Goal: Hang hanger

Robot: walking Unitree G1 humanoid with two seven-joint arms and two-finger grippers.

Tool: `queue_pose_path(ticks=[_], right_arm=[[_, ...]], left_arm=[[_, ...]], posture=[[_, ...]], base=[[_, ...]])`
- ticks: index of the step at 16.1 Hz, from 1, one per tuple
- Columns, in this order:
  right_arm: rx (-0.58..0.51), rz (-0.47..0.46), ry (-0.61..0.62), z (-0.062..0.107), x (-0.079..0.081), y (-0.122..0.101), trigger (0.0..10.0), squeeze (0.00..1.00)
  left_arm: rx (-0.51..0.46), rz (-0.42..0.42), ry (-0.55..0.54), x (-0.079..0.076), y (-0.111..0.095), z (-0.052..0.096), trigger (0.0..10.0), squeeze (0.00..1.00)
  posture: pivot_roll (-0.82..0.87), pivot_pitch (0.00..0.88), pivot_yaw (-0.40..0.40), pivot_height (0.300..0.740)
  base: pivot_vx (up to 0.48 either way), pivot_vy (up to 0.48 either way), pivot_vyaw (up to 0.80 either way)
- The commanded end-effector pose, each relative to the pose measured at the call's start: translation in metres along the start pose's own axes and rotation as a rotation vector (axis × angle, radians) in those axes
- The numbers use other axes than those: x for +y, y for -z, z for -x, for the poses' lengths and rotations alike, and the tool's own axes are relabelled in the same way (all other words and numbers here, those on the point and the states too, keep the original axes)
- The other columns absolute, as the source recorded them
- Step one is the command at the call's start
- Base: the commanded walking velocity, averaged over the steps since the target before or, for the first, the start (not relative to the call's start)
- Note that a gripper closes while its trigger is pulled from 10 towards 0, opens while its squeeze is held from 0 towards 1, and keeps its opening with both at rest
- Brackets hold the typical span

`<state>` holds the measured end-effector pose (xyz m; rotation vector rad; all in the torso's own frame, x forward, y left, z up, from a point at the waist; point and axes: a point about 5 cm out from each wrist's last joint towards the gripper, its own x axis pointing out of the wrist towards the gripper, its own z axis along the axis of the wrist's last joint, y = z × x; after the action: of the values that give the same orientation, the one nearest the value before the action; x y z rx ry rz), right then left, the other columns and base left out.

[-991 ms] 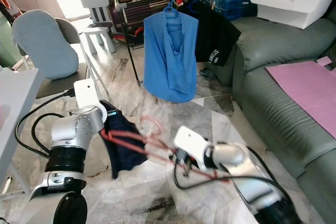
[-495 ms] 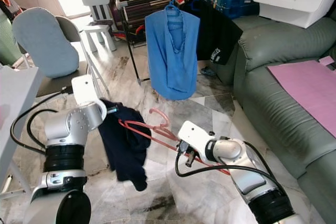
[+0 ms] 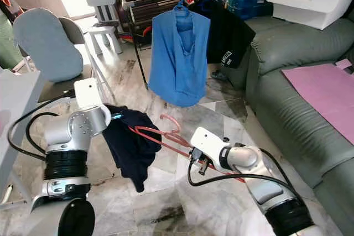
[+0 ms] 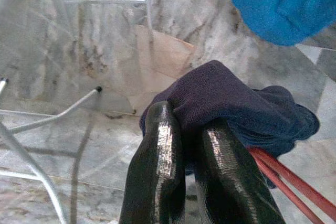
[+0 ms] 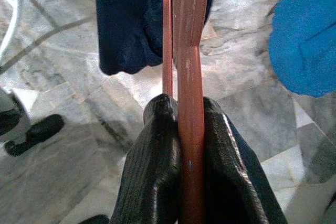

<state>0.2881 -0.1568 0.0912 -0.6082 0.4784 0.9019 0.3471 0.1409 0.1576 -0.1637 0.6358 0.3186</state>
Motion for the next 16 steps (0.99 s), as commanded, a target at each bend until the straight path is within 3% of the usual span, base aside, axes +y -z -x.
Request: queue_pose_path(ticks=[1, 3, 10, 16], right_arm=[[-0.05, 0.016, -0.018, 0.004, -0.001, -0.01, 10.0, 0.0], [-0.045, 0.02, -0.087, 0.01, 0.005, -0.008, 10.0, 0.0], [0.004, 0.019, -0.079, 0.019, 0.0, 0.004, 10.0, 0.0], [0.004, 0.016, -0.127, 0.026, 0.002, 0.006, 10.0, 0.0]], left_arm=[[-0.013, -0.005, -0.051, 0.01, -0.003, -0.002, 10.0, 0.0], [0.0, -0.013, -0.061, 0.012, -0.001, -0.004, 10.0, 0.0], [0.01, -0.009, -0.062, 0.012, -0.002, -0.004, 10.0, 0.0], [0.018, -0.02, -0.102, 0.021, 0.002, -0.01, 10.0, 0.0]], posture=[[-0.11, 0.004, 0.163, 0.74], [-0.11, 0.005, 0.163, 0.74], [-0.11, 0.007, 0.163, 0.74], [-0.11, 0.006, 0.162, 0.74]], base=[[0.0, 0.0, 0.0], [0.0, 0.0, 0.0], [0.0, 0.0, 0.0], [0.0, 0.0, 0.0]])
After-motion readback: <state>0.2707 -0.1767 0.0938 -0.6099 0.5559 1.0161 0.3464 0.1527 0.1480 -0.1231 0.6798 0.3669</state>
